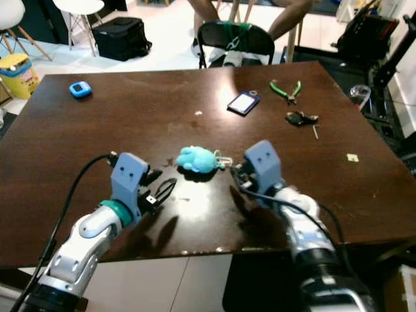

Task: Hang keys on a hook

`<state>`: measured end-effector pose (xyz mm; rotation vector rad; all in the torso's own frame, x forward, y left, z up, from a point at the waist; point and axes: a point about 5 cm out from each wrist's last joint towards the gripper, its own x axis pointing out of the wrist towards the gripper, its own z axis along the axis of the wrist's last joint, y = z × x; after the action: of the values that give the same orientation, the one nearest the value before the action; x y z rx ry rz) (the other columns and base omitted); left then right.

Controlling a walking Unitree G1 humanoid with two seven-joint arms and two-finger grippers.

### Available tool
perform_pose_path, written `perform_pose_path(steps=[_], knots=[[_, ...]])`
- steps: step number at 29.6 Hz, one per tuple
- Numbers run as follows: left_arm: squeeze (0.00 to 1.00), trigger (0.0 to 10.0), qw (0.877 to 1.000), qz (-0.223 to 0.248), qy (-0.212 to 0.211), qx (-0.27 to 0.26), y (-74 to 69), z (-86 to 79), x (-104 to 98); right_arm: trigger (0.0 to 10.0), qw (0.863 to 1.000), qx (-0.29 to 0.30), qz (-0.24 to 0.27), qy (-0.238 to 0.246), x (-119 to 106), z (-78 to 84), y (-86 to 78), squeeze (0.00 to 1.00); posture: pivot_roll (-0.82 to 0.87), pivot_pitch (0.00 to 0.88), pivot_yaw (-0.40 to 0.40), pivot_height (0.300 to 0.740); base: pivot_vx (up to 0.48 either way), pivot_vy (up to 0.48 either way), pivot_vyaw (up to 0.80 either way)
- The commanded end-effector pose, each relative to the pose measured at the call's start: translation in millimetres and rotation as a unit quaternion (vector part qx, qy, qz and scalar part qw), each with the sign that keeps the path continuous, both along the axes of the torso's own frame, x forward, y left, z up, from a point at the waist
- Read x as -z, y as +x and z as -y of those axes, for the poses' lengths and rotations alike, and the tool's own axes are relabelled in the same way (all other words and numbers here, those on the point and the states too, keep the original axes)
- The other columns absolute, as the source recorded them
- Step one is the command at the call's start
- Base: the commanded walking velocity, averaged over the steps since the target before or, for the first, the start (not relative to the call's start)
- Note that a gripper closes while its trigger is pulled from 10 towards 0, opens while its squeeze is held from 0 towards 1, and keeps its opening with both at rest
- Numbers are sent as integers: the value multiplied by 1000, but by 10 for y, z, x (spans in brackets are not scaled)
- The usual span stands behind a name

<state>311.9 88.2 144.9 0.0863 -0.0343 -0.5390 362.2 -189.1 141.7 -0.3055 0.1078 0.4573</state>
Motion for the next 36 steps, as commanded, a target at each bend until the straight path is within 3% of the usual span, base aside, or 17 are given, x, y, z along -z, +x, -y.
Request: perform_pose_path(steps=[1,2,8,13,14,24,25,26,27,28,29,31,32,33,34,35,36], knots=[[0,10000,1000,-15,10,-8,11,-21,61,10000,1000,9,-9,-3,72,-27,10,671,-113,113,143,740,0,0,0],[0,10000,1000,-15,11,-10,20,-22,58,10000,1000,13,-10,0,77,-53,32,1000,-108,118,143,740,0,0,0],[0,10000,1000,-15,14,-14,42,-20,49,10000,1000,9,-12,9,58,-164,110,1000,-100,125,139,740,0,0,0],[0,10000,1000,-15,15,-16,45,-26,49,10000,1000,20,-6,1,42,-149,142,1000,-91,129,136,740,0,0,0],[0,10000,1000,-15,16,-17,47,-29,47,10000,1000,29,-1,-4,25,-134,161,0,-86,131,137,740,0,0,0],[0,10000,1000,-15,20,-17,54,-24,45,10000,998,51,35,11,-150,-151,263,0,-79,133,139,740,0,0,0],[0,10000,1000,-15,21,-17,55,-23,46,9098,998,50,40,16,-193,-187,287,0,-74,131,139,740,0,0,0],[0,10000,1000,-15,21,-17,55,-23,46,9098,998,50,40,16,-193,-187,287,0,-74,131,139,740,0,0,0],[0,10000,999,-15,23,-17,57,-22,44,5020,998,44,39,17,-196,-248,300,0,-65,134,136,740,0,0,0],[0,10000,999,-15,23,-17,57,-22,44,5020,998,44,39,17,-196,-248,300,0,-65,134,136,740,0,0,0],[0,10000,999,-15,23,-18,58,-22,42,4000,999,35,35,16,-173,-312,299,0,-61,137,135,740,0,0,0],[0,10000,999,-14,24,-19,58,-22,40,4431,999,24,32,14,-146,-374,291,0,-61,137,135,740,0,0,0],[0,10000,999,-14,25,-19,57,-23,40,5882,999,17,33,12,-129,-410,282,0,-58,136,132,740,0,0,0],[0,10000,999,-14,25,-19,57,-23,40,5882,999,17,33,12,-129,-410,282,0,-58,136,132,740,0,0,0],[0,10000,999,-14,25,-20,54,-23,41,9216,999,13,40,14,-136,-422,274,0,-57,135,131,740,0,0,0],[0,10000,999,-14,25,-20,54,-23,41,9216,999,13,40,14,-136,-422,274,0,-57,135,131,740,0,0,0],[0,10000,999,-14,26,-20,51,-25,44,10000,998,15,57,26,-183,-404,272,0,-59,135,132,740,0,0,0]])
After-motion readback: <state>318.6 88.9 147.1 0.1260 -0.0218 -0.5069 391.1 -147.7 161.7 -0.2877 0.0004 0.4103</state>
